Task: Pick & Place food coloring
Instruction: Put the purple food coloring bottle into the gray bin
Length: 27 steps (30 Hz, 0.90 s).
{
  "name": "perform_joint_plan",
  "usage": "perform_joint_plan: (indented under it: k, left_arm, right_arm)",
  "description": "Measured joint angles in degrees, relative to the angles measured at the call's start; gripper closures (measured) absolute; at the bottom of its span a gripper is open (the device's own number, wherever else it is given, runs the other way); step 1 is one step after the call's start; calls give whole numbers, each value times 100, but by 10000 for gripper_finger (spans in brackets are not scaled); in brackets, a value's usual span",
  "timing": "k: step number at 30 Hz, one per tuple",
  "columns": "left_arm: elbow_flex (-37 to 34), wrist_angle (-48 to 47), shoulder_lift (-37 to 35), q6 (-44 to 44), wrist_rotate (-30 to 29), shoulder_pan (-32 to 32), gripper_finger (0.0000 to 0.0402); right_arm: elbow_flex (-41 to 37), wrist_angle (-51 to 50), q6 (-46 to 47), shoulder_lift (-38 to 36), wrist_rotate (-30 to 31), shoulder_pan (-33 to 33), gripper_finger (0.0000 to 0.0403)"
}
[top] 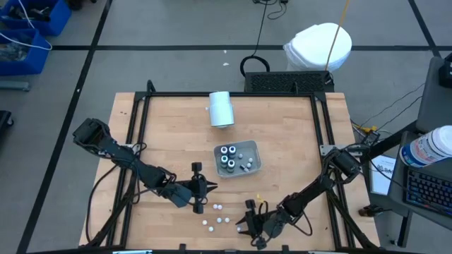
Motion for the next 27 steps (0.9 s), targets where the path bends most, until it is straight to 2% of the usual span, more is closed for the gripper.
perform_joint_plan:
  k: [11, 27]
  left_arm:
    - [0, 6, 0, 28, -2, 0, 364]
    - [0, 7, 0, 46, -2, 0, 364]
  right_arm:
    - [-2, -192, 63, 0, -9, 1, 283]
    - [-2, -45, 3, 0, -11, -1, 345]
